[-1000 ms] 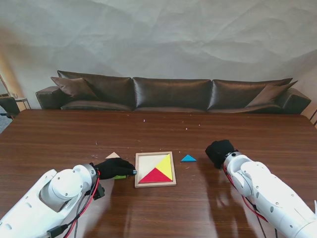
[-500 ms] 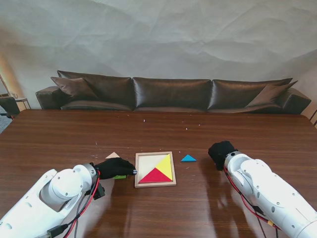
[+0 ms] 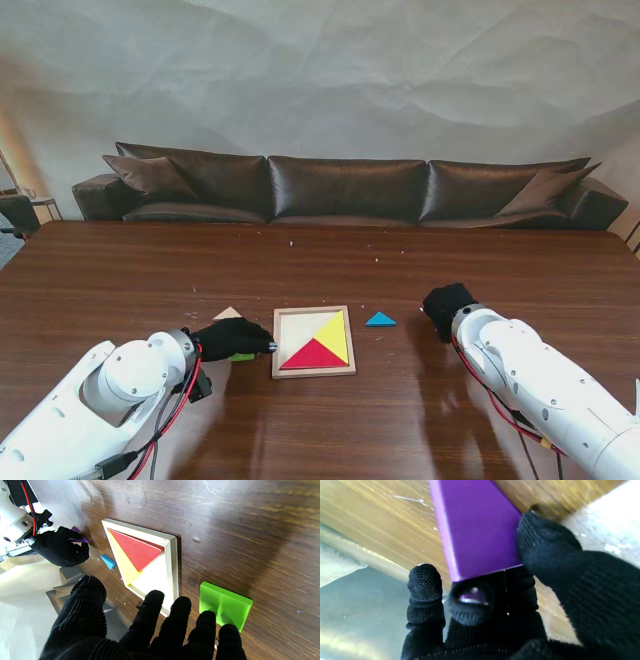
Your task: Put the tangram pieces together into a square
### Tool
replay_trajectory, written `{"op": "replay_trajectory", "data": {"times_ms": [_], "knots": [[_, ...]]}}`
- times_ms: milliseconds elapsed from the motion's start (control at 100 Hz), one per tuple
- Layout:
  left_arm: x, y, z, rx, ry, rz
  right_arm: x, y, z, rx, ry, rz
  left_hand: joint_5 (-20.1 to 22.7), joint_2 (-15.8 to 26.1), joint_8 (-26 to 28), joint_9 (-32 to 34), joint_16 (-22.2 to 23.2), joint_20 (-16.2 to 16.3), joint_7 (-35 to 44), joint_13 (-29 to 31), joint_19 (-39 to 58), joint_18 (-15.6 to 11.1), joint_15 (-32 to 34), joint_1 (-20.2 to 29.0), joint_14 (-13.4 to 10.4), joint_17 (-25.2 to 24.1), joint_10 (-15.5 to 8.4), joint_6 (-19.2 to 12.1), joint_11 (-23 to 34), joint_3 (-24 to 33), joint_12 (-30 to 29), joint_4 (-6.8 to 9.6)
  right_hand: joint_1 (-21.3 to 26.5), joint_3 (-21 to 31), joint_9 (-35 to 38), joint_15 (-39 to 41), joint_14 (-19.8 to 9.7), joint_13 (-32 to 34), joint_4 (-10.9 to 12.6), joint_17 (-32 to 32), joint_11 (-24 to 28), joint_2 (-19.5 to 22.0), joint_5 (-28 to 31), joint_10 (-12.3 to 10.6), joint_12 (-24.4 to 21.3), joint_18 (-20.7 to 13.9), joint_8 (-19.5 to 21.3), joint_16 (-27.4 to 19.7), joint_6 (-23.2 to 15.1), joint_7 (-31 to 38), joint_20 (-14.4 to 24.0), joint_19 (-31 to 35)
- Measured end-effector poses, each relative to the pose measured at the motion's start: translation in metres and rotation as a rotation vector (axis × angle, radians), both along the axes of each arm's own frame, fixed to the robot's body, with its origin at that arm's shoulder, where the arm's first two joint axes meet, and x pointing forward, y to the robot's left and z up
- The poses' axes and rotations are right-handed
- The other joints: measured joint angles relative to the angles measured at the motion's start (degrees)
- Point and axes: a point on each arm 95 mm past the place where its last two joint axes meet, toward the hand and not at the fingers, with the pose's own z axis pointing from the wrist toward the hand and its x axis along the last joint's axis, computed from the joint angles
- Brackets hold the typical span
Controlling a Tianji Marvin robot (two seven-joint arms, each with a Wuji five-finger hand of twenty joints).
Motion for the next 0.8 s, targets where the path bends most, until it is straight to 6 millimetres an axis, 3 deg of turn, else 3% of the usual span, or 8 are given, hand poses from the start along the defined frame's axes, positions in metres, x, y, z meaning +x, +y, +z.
{"op": "replay_trajectory", "data": {"times_ms": [150, 220, 370, 460, 800], "knots": [[0.000, 0.000, 0.000, 0.000, 0.000, 0.001, 0.004, -0.001, -0.001, 0.005, 0.002, 0.002, 0.0, 0.0, 0.0, 0.0, 0.0, 0.0, 0.0, 0.0, 0.0, 0.0, 0.0, 0.0, 0.0, 0.0, 0.0, 0.0, 0.0, 0.0, 0.0, 0.00, -0.1, 0.6, 2.1, 3.6, -0.3, 0.1, -2.1, 0.0, 0.6, -2.3, 4.0, -1.0, 1.1, 0.0, -3.9, 1.3, -3.0, 0.6, 0.0, 0.0], [0.000, 0.000, 0.000, 0.000, 0.001, 0.001, 0.005, -0.001, -0.001, 0.010, 0.004, -0.001, 0.0, 0.0, 0.0, 0.0, 0.0, 0.0, 0.0, 0.0, 0.0, -0.1, 0.0, 0.0, 0.0, 0.0, 0.0, 0.0, 0.0, 0.0, 0.0, 0.00, -0.3, 0.6, 2.3, 4.1, -0.4, 0.1, -3.0, 0.0, 0.6, -2.3, 4.0, -1.3, 2.0, 0.0, -3.8, 1.5, -3.3, 0.6, 0.0, 0.0], [0.000, 0.000, 0.000, 0.000, 0.001, 0.001, 0.005, -0.003, 0.001, 0.005, 0.007, 0.006, 0.0, 0.0, 0.0, 0.0, 0.0, 0.0, 0.0, 0.0, 0.0, -0.1, 0.0, 0.0, 0.0, 0.0, 0.0, 0.0, 0.0, 0.0, 0.0, 0.00, -1.2, 0.4, 2.3, 4.7, -0.4, 0.1, -3.1, 0.0, 0.7, 0.1, 2.9, -1.3, 4.4, 0.0, 2.6, 1.8, -2.9, -0.1, 0.0, 0.0], [0.000, 0.000, 0.000, 0.000, 0.001, 0.000, 0.003, -0.004, 0.001, -0.004, -0.001, 0.012, 0.0, 0.0, 0.0, 0.0, 0.0, 0.0, 0.0, 0.0, 0.0, -0.1, 0.0, 0.0, 0.0, 0.0, 0.0, 0.0, 0.0, 0.0, 0.0, 0.00, -1.3, -0.1, 2.3, 5.1, -0.4, 0.1, -2.8, 0.0, 0.7, 5.3, 0.9, -1.3, 5.2, 0.0, 4.8, 1.8, -1.1, -1.5, -0.1, 0.0], [0.000, 0.000, 0.000, 0.000, 0.001, 0.000, -0.002, 0.010, 0.011, 0.045, -0.065, 0.054, 0.0, 0.0, 0.0, 0.0, 0.0, 0.0, 0.0, 0.0, 0.0, -0.1, 0.0, 0.0, 0.0, 0.0, 0.0, 0.0, 0.0, 0.0, 0.0, 0.00, -1.8, -0.6, 2.2, 5.1, -0.4, 0.1, -2.8, 0.0, 0.7, 8.1, -0.9, -1.3, 7.2, -0.1, 11.4, 1.8, -0.4, -1.8, -0.1, 0.0]]}}
